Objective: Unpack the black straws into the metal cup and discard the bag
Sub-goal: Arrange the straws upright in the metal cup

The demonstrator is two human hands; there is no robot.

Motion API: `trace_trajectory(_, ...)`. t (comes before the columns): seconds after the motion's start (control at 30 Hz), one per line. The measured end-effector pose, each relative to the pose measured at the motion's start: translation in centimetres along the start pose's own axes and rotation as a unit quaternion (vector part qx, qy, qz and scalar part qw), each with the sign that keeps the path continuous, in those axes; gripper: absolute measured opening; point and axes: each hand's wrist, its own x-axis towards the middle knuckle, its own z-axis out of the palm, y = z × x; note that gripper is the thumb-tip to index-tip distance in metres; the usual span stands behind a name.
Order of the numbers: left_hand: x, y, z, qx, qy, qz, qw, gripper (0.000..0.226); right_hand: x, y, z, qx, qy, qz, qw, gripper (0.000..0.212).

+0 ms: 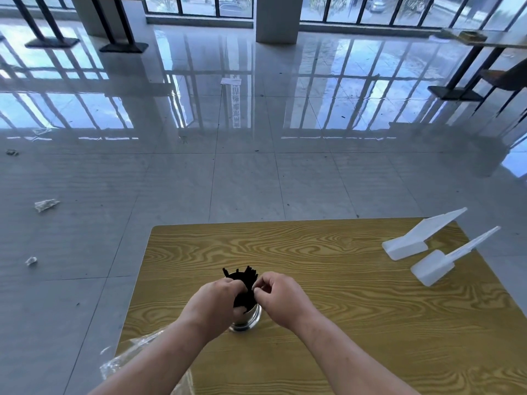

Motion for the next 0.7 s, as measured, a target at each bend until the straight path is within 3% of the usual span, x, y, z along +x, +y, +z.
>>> trace_trajectory(0.13,-0.2,0.0,0.6,-0.01,-0.019,-0.004,1.0,0.038,0.2,-0.1,0.3,0.04,-0.013,0.016,0.999,0.012)
trace_trajectory(0.4,-0.1,0.3,0.7,0.002,0.027,0.012,1.0,0.021,0.1,-0.2,0.4,0.068,0.01,0.019,0.997,0.014)
trace_trajectory(0.7,0.2,-0.4,-0.6,0.044,0.039,0.04,0.997,0.018,-0.1,-0.1,0.0,0.044,0.021,0.016,0.999,0.014)
